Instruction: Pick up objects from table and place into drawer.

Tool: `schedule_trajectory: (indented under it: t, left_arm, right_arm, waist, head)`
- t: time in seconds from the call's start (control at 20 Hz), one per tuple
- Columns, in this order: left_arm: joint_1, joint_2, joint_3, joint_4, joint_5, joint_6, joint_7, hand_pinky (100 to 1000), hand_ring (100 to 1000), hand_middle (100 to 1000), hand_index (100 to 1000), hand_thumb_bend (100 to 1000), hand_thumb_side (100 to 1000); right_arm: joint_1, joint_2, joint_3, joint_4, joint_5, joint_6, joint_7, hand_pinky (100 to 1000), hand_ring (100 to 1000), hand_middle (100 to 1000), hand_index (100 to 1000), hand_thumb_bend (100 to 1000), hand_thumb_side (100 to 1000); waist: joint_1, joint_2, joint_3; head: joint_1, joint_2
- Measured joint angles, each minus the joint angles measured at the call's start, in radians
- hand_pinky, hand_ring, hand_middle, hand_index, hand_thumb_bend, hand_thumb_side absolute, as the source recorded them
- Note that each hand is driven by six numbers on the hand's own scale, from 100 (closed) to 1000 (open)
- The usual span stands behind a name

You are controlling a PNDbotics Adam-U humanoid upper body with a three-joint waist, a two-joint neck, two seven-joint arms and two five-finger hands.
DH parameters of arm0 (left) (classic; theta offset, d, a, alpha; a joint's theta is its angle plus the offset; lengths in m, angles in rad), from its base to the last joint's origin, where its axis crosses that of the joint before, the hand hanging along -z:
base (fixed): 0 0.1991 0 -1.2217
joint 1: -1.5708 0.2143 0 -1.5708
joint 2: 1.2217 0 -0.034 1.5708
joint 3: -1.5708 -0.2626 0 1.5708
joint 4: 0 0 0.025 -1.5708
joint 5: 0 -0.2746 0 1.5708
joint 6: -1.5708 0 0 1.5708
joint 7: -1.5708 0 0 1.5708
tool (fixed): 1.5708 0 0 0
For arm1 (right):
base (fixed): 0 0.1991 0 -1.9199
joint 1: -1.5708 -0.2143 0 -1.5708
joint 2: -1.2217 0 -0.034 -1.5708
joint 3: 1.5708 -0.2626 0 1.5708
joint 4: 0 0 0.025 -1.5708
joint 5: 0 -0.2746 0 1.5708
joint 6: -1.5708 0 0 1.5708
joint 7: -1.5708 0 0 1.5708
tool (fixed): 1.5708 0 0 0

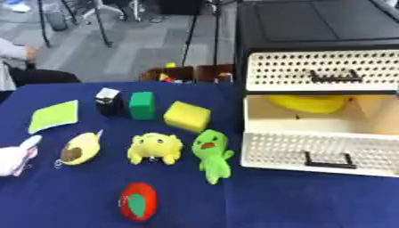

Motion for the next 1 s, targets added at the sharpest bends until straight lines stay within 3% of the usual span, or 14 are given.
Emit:
schedule_trajectory:
  t: [0.2, 0.3, 0.55, 0.8, 1.0]
  left_arm:
    - [-0.033, 0.083, 0.012, 0.0, -0.108, 0.075, 0.013, 517, 751, 773, 888, 336, 800]
    - [-0.054, 0.142, 0.011, 0.0, -0.163, 0.124, 0.004, 533, 770, 788, 907, 356, 812]
    - [-0.078, 0.293, -0.002, 0.0, -0.26, 0.242, -0.087, 572, 813, 825, 945, 371, 842]
    - [-0.08, 0.437, -0.027, 0.002, -0.33, 0.302, -0.318, 693, 893, 915, 1000, 365, 920]
    - [-0.085, 0.563, -0.044, 0.054, -0.358, 0.278, -0.56, 795, 929, 958, 1000, 370, 946]
  right_arm:
    - [-0.041, 0.023, 0.01, 0.0, -0.007, -0.076, -0.075, 390, 604, 507, 909, 100, 827]
    - [-0.052, 0.031, 0.019, 0.0, -0.015, -0.109, -0.081, 472, 658, 590, 909, 100, 848]
    - [-0.087, 0.058, 0.038, 0.0, -0.041, -0.178, -0.078, 526, 710, 684, 908, 100, 859]
    - [-0.107, 0.099, 0.041, 0.0, -0.079, -0.202, -0.061, 506, 696, 672, 888, 100, 823]
    - [-0.102, 0.126, 0.037, 0.0, -0.095, -0.205, -0.058, 488, 677, 660, 880, 100, 805]
  waist:
    - [0.004, 0.0, 0.005]
    - [0.007, 0.0, 0.008]
    - [0.01, -0.002, -0.002]
    - [0.01, -0.006, -0.022]
    - [0.014, -0.015, -0.035]
  head:
    - [0.017, 0.015]
    - [0.017, 0.026]
    - [0.017, 0.054]
    - [0.018, 0.07]
    - [0.023, 0.073]
